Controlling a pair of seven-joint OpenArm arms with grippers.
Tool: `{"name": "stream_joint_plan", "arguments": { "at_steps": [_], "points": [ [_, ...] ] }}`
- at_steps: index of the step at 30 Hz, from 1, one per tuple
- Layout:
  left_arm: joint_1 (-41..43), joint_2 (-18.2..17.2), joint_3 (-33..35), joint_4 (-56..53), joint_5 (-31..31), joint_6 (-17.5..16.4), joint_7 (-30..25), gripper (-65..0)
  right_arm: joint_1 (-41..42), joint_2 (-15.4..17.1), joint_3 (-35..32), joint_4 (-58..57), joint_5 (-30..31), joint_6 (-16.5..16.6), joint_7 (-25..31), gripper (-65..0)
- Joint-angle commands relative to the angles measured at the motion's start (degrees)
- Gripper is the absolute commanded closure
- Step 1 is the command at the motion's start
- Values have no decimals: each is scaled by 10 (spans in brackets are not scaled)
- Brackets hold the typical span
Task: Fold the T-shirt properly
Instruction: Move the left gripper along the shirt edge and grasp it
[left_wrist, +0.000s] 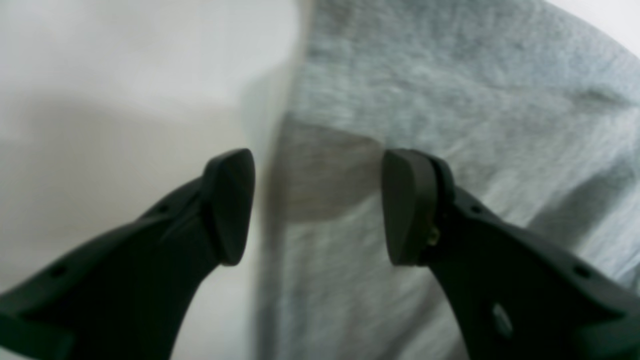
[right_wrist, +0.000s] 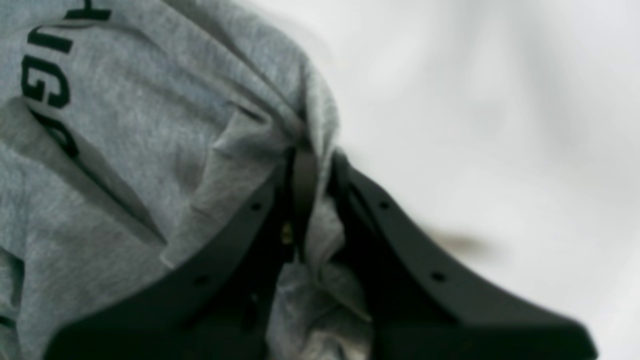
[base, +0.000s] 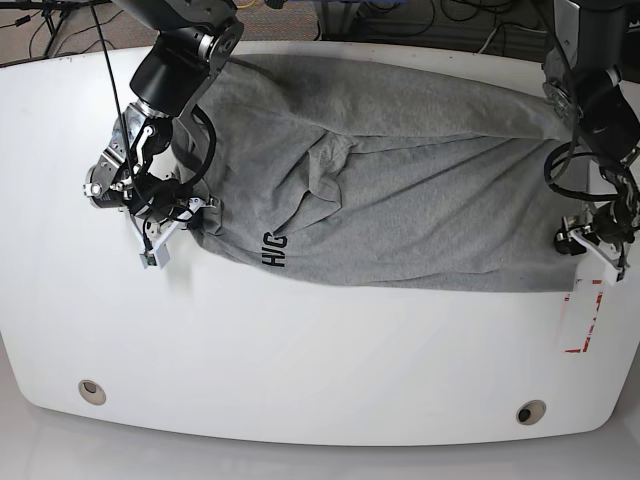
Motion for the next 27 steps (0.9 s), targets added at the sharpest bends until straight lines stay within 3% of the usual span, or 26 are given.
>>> {"name": "stream_joint_plan", "arguments": {
  "at_steps": [1,15,18,22,24,27],
  "points": [
    [-15,-7,0,7,-7,0,-6,-378,10,5,-1,10,3,1,5,-41],
    [-16,9,0,8,-4,0,-19,-364,11,18,-2,10,6,1,5,-41],
    [-22,18,7,8,-4,3,-47,-261,11,18,-2,10,6,1,5,-40],
    [-25,28,30,8,-4,32,-73,-49,11,27,-2,10,4,1,5,-36],
    [-25,28,38,8,-4,40,-80,0,11,29,-2,10,4,1,5,-35],
    [-25,31,41,13,-7,43,-90,0,11,36,-2,29,3,1,5,-6]
  ]
}}
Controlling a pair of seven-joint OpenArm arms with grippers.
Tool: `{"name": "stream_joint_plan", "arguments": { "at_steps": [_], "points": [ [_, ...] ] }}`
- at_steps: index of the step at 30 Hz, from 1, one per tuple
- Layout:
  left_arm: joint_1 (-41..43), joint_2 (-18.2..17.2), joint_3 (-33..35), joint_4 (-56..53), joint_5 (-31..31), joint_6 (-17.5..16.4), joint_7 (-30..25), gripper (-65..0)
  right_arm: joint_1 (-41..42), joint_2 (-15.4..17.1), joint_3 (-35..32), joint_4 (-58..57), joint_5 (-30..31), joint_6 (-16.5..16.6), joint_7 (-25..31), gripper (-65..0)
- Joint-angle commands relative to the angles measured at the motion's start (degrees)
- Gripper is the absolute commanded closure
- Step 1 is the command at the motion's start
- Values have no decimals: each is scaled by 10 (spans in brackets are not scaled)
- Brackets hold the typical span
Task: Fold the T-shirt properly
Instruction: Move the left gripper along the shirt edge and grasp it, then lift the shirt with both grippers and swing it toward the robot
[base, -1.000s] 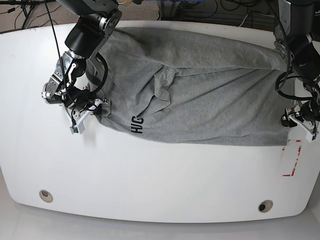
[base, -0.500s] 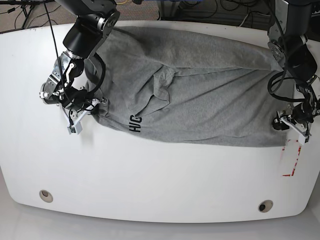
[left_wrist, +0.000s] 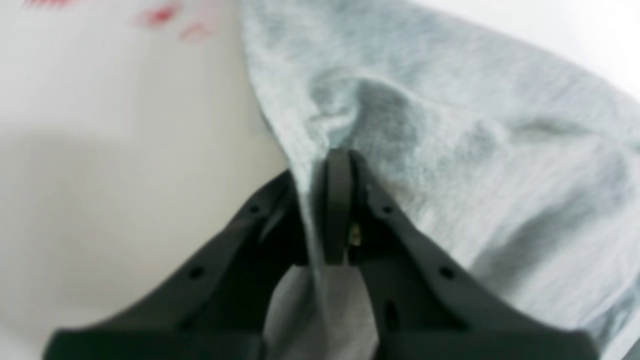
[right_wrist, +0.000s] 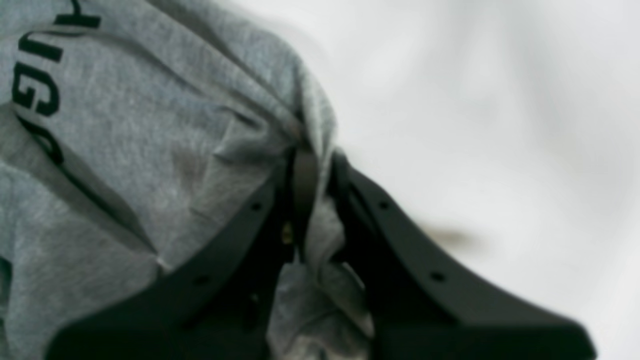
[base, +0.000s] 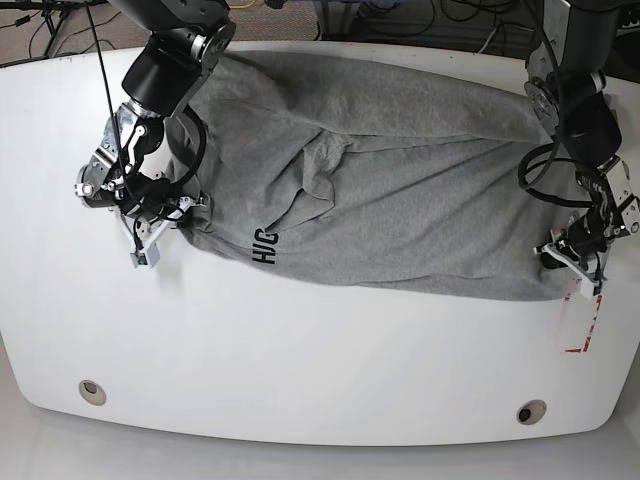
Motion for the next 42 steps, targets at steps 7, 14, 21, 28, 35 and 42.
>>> {"name": "stream_joint_plan", "arguments": {
  "at_steps": [7,14,21,28,35,42],
  "points": [
    [-12,18,-3,102,-10,2,-25,0,11,13,-16,101,3,0,-26,0],
    [35,52,0,292,-10,2,34,0,-9,21,-23,209,4,0,-54,0],
    [36,71,-1,411,-10,2,80,0,-6,47,-72,278,3,0,-89,0],
    [-15,80,8,471,-10,3,122,0,46,88,-102,291,3,0,-93,0],
    [-115,80,9,488,-7,3,157,0,148,145,-148,288,4,0,-103,0],
    [-249,63,10,492,-6,4,198,0,273,201,-211,288,3,0,-125,0]
  ]
}}
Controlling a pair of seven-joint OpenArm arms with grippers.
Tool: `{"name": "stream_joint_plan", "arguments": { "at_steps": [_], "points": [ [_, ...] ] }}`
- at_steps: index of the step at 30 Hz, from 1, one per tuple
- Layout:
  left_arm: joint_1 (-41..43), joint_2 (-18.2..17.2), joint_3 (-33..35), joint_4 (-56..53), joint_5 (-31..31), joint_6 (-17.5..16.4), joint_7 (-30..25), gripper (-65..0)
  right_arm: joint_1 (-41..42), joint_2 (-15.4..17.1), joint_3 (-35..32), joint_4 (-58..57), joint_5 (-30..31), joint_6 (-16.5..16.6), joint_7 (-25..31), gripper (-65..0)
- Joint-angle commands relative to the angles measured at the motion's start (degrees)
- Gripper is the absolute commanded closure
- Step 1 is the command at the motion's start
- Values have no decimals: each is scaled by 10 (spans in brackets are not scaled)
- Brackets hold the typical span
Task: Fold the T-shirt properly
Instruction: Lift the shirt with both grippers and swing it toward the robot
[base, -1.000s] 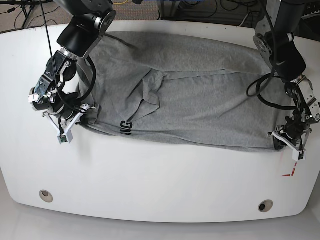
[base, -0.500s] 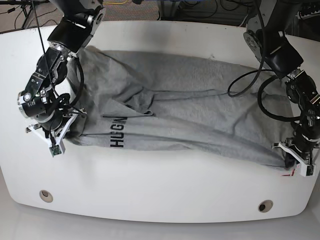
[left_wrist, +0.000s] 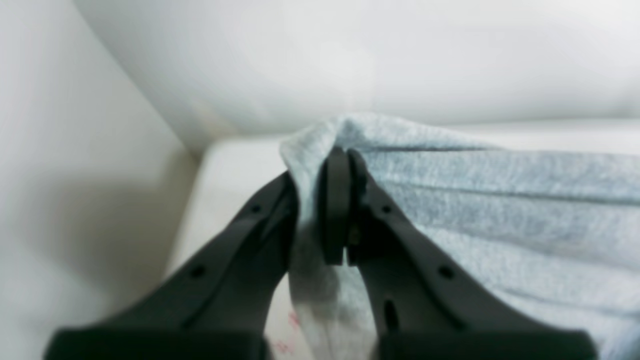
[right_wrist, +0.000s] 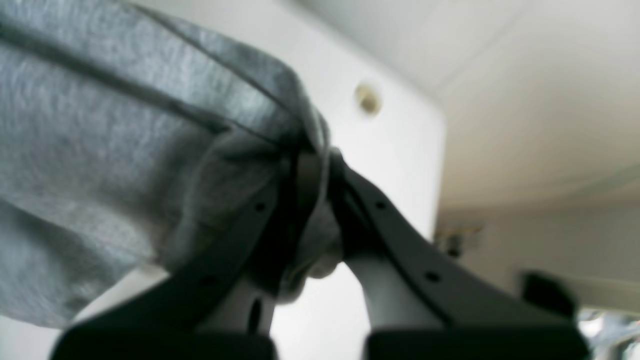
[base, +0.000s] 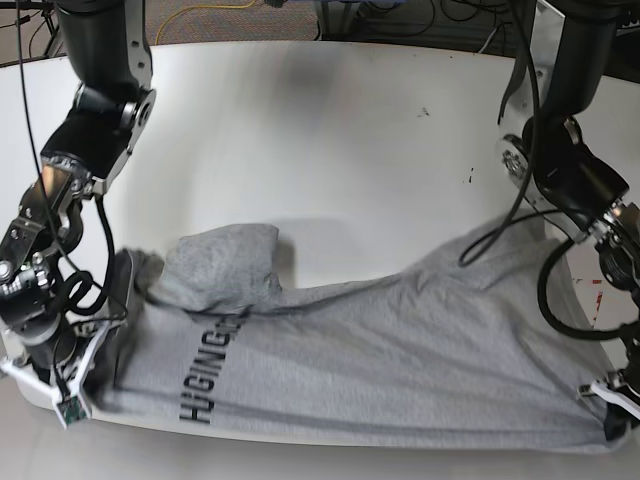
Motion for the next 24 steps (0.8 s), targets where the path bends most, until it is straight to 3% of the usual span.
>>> {"name": "stream_joint_plan", "arguments": {
  "at_steps": [1,12,18,24],
  "points": [
    [-75,-27,0,15,-1,6,-5,0,62,31,-18,9,-14,-4,2,0],
    [-235,-51,34,-18,-1,6,3,0,233,75,-92,-15,-12,-4,-4,0],
    [-230,-52,48,-29,-3,5,3,0,239,79,-93,-15,-9,-4,-4,0],
    [-143,-49,47,-6,-6,5,3,0,169,77,-77,15,-9,-4,-4,0]
  ]
}}
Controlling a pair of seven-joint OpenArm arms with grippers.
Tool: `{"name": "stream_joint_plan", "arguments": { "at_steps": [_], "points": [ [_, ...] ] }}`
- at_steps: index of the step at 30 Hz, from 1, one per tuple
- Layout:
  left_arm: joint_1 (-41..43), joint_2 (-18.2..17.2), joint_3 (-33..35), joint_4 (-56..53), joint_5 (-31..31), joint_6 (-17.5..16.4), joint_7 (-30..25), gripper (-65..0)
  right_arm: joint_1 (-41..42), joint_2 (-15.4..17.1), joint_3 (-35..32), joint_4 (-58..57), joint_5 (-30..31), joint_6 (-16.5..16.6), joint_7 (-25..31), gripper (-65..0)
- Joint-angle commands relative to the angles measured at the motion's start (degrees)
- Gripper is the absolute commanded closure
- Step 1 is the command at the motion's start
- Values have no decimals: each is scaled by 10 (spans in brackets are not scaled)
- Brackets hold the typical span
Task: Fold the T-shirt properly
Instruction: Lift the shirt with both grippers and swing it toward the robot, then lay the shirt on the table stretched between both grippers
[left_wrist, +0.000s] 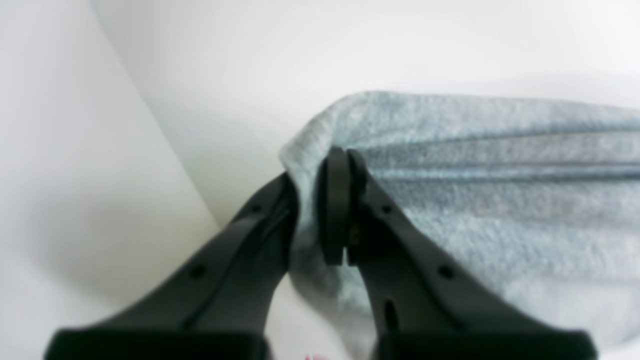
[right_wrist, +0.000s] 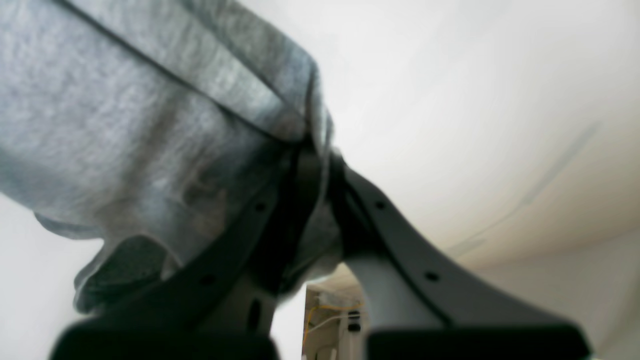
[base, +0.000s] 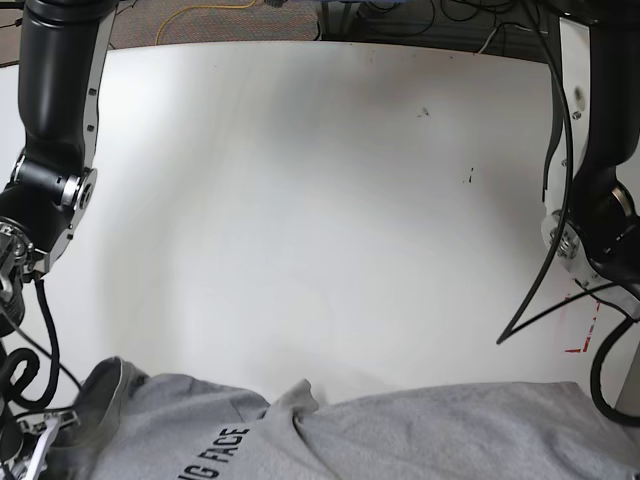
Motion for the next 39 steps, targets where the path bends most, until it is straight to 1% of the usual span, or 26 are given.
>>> {"name": "stream_joint_plan", "arguments": {
  "at_steps": [1,4,10,12,15,18,23,26,32,39],
  "points": [
    [22,-1,-3,21,5,5,-9,0,-26,4,24,28,-15,-2,-2,0],
    [73,11,-4,42,5,4,-9,0,-85,0,54,49,-15,-2,-2,0],
    [195,23,-20,92,4,4,-10,0,-214,-34,112,80,-15,-2,-1,0],
    [233,30,-31,103,-7,3,-10,0,-256,-47,131,88,-15,-2,0,0],
    [295,32,-50,121,-35,3,-10,0,-315,-70,154,94,-15,-2,0,0],
    [360,32,-71,135,-70,3,-10,0,-371,-85,181,95,-15,-2,1,0],
    [442,31,-98,140,-115,3,-10,0,-448,-118,219,95,-15,-2,28,0],
    [486,22,-114,142,-132,3,-11,0,-496,-129,231,95,-15,-2,44,0],
    [551,7,-119,140,-158,3,-11,0,-572,-134,235,95,-15,-2,66,0],
    [601,-7,-119,138,-169,3,-12,0,-628,-148,235,95,-15,-2,69,0]
  ]
}}
